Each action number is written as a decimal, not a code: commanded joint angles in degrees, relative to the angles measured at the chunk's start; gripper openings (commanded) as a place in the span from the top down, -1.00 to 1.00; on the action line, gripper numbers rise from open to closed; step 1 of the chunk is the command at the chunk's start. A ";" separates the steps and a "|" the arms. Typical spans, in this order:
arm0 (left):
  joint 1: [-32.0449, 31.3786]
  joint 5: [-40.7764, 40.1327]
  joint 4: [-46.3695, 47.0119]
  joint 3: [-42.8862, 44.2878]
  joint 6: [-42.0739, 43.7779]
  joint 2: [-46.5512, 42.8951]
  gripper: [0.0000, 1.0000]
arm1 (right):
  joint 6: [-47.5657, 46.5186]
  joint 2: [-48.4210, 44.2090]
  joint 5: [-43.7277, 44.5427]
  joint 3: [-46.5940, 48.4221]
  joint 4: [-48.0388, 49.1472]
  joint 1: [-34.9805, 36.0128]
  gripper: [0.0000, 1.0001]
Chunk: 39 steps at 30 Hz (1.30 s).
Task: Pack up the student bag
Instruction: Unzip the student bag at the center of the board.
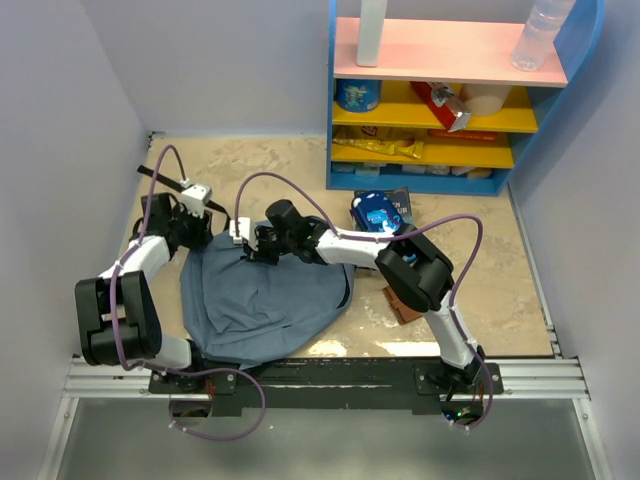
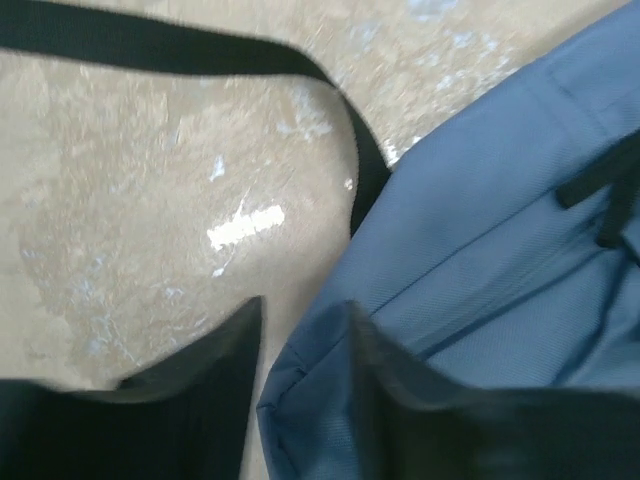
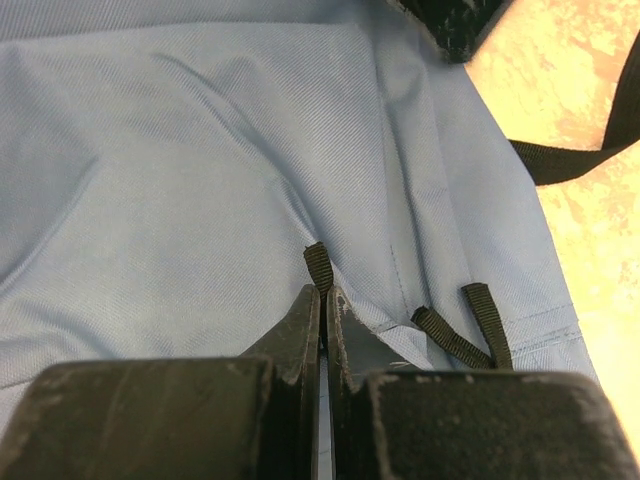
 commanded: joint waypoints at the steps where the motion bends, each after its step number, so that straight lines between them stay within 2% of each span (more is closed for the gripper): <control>1: 0.36 8.52 -3.17 5.57 1.39 -4.64 -0.08 | 3.23 -1.59 -2.70 -0.67 3.49 0.25 1.00; 3: 0.18 16.86 -4.58 7.41 2.79 -4.21 -0.28 | 3.32 -1.68 -2.44 -0.93 4.28 0.25 1.00; 5: -0.08 23.61 -5.73 8.82 4.73 -1.67 -0.39 | 3.32 -2.29 -2.35 -2.25 5.59 0.25 1.00; 9: -1.84 27.34 -6.00 14.52 6.92 6.76 -0.55 | 3.41 -2.91 -2.70 -3.75 7.62 0.25 1.00; 12: -3.76 27.61 -7.14 17.69 10.16 14.23 -0.62 | 3.23 -3.35 -3.06 -4.98 8.58 0.25 1.00; 17: -8.07 23.74 -5.65 17.79 14.40 16.62 -0.69 | 2.53 -4.23 -3.14 -6.56 9.73 0.34 1.00; 23: -8.43 23.66 -7.58 21.92 15.54 21.10 -0.73 | 2.62 -3.88 -3.49 -6.12 9.82 0.16 1.00; 28: -8.61 21.99 -7.41 22.63 15.54 23.83 -0.72 | 2.70 -4.05 -3.76 -6.38 9.99 0.25 1.00; 32: -8.96 23.21 -10.39 24.03 16.68 25.06 -0.62 | 2.62 -4.23 -3.58 -6.91 10.26 0.25 1.00; 39: -9.58 23.22 -14.96 26.14 18.36 27.34 -0.20 | 2.18 -4.14 -3.05 -6.39 10.09 0.25 1.00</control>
